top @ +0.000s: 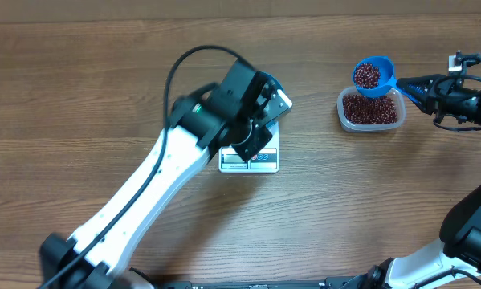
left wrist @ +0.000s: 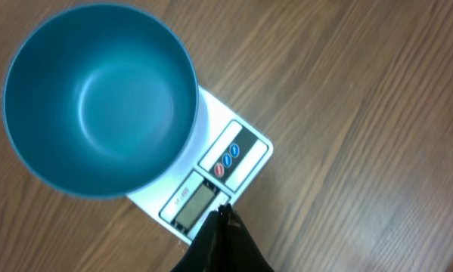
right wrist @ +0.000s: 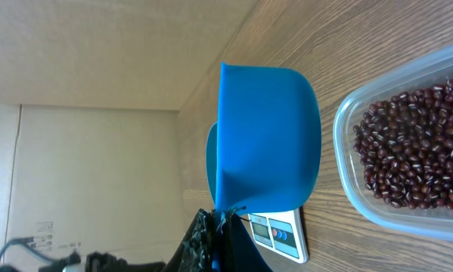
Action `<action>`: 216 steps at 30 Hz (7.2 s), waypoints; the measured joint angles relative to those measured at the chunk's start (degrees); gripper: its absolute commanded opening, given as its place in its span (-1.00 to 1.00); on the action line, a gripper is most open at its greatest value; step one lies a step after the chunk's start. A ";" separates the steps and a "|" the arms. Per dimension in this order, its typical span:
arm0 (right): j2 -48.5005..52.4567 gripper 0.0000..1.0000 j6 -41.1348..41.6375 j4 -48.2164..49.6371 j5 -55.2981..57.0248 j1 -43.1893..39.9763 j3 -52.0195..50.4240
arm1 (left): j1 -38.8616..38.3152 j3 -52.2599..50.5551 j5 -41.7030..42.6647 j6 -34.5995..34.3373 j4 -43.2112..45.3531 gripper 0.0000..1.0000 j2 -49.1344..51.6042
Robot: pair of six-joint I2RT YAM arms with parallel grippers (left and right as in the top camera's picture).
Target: Scoop item into bowl and weigh 150g on scale
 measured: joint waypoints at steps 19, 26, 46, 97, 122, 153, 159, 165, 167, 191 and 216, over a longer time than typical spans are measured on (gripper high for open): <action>0.00 -0.93 0.00 -0.02 0.44 0.00 0.00 | 0.00 -25.31 -2.03 -4.20 23.17 -0.91 -2.51; 0.00 -0.93 -0.15 -0.04 0.46 0.00 0.00 | 0.00 -25.53 -3.65 -4.20 25.07 -0.91 5.14; 0.00 -0.93 -0.20 0.00 0.98 0.00 0.00 | 0.00 -25.99 -1.18 -4.85 30.69 -0.91 8.20; 0.00 -0.93 -0.35 -0.59 1.53 0.00 0.00 | 0.00 -25.99 0.26 -6.08 33.92 -0.91 12.02; 0.00 -0.93 -0.33 -0.59 1.55 0.00 0.00 | 0.00 -25.99 -1.11 -6.58 35.50 -0.92 12.07; 0.00 -0.93 -1.09 -1.09 1.55 0.00 0.00 | 0.00 -25.99 -2.82 -8.72 36.59 -0.91 13.81; 0.00 -0.93 -1.38 -1.14 1.53 0.00 0.00 | 0.00 -25.99 -2.82 -8.74 36.59 -0.92 13.84; 0.00 -0.93 -1.44 -1.11 1.53 0.00 0.00 | 0.00 -25.99 -2.84 -8.90 37.03 -0.91 13.90; 0.00 -0.93 -1.44 -1.14 1.53 0.00 0.00 | 0.00 -25.99 -2.82 -8.90 37.05 -0.92 14.08; 0.00 -0.93 -1.60 -1.33 1.55 0.00 0.00 | 0.00 -25.99 -2.82 -8.90 37.70 -0.92 14.45; 0.00 -0.93 -1.68 -2.16 2.16 0.00 0.00 | 0.00 -25.99 -2.97 -9.09 37.66 -0.92 14.47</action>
